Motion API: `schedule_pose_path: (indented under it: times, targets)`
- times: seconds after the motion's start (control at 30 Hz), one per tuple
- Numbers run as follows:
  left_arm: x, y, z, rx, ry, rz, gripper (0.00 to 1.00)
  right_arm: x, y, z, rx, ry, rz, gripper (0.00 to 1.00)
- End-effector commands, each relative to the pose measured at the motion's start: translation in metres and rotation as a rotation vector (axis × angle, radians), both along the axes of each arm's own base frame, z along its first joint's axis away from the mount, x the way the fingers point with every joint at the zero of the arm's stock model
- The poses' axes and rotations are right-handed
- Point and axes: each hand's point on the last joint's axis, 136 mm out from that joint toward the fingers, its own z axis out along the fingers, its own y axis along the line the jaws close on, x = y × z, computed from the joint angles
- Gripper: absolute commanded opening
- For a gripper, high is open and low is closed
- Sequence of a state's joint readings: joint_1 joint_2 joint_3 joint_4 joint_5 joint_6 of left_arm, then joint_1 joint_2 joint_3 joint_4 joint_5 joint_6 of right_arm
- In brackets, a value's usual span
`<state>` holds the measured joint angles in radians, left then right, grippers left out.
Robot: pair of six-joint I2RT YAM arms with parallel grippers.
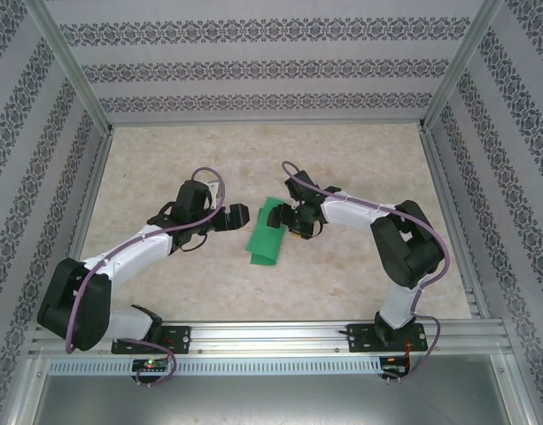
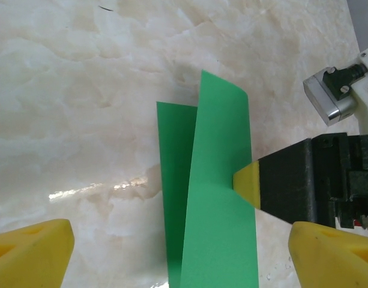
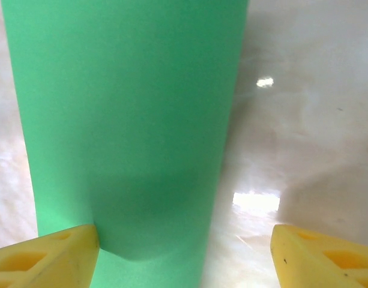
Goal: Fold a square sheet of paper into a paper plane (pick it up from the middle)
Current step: Fold the square sheet of paper in half at the center of the table, then hold the square sheet of paper at the center of the table.
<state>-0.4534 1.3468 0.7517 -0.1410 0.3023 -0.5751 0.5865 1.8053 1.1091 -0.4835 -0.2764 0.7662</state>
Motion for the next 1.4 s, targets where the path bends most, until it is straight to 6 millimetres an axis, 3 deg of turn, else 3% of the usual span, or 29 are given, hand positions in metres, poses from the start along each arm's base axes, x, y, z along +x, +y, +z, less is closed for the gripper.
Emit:
schedule_pose_path:
  times: [0.0, 0.1, 0.2, 0.53, 0.83, 1.13, 1.37]
  targets:
    - [0.001, -0.011, 0.002, 0.015, 0.0, -0.044, 0.89, -0.001, -0.01, 0.001, -0.064, -0.001, 0.043, 0.76]
    - [0.007, 0.0, -0.012, 0.085, 0.063, 0.046, 0.81, -0.002, -0.005, -0.002, -0.068, 0.009, 0.066, 0.76]
    - [0.01, 0.002, -0.018, 0.098, 0.09, 0.077, 0.79, -0.002, -0.003, -0.005, -0.083, 0.013, 0.074, 0.77]
    - [0.008, 0.003, -0.022, 0.103, 0.099, 0.088, 0.81, -0.008, 0.006, -0.018, -0.154, 0.048, 0.15, 0.81]
    - [0.006, 0.004, -0.026, 0.108, 0.102, 0.086, 0.82, -0.007, -0.004, -0.026, -0.197, 0.066, 0.107, 0.83]
    - [0.008, 0.002, -0.026, 0.103, 0.102, 0.078, 0.82, -0.007, -0.002, -0.032, -0.11, 0.101, 0.026, 0.81]
    - [0.007, 0.001, -0.028, 0.104, 0.106, 0.069, 0.82, -0.011, 0.0, -0.035, -0.134, 0.117, 0.087, 0.8]
